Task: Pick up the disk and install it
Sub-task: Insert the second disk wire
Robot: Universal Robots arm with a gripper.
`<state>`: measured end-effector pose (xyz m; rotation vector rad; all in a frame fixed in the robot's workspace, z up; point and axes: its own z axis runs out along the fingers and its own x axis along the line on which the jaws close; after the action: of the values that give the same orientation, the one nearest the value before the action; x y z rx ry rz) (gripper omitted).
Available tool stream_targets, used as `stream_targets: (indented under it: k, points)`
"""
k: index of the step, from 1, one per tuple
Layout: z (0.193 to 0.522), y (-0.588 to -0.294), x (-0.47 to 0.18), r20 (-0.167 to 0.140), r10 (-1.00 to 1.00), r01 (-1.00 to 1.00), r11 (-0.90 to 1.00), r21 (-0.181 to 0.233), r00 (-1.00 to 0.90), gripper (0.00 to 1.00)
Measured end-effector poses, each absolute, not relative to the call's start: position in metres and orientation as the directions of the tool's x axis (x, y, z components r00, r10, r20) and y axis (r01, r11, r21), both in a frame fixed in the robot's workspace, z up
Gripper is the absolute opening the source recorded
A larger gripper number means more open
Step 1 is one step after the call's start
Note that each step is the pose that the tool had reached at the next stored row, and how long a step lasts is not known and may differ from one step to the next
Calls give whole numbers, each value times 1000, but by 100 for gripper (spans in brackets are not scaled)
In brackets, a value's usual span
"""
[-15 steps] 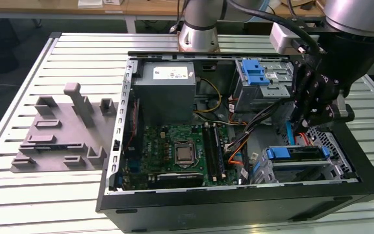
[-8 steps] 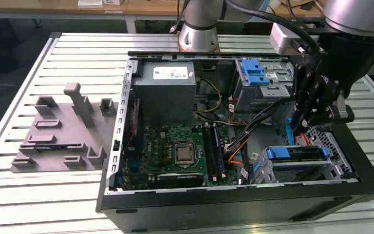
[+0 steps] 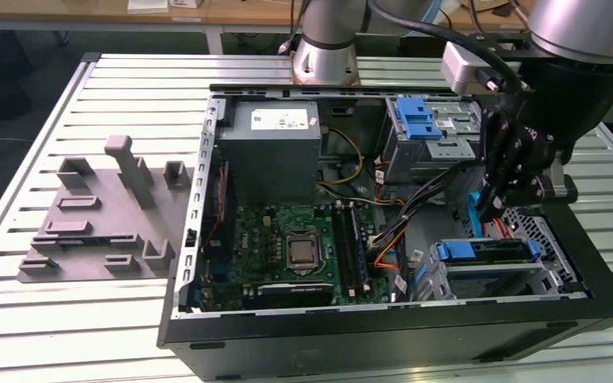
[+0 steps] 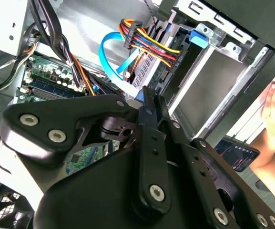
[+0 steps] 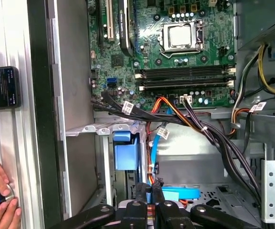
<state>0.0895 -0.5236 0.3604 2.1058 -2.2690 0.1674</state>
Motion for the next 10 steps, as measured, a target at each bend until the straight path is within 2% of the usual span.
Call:
stream_targets:
  k: [4,10]
  points:
    - [356,-528,90,89,-993,-996,75,-50,-79,16]
    - [353,-529,96,89,-993,-996,76,-44,-79,16]
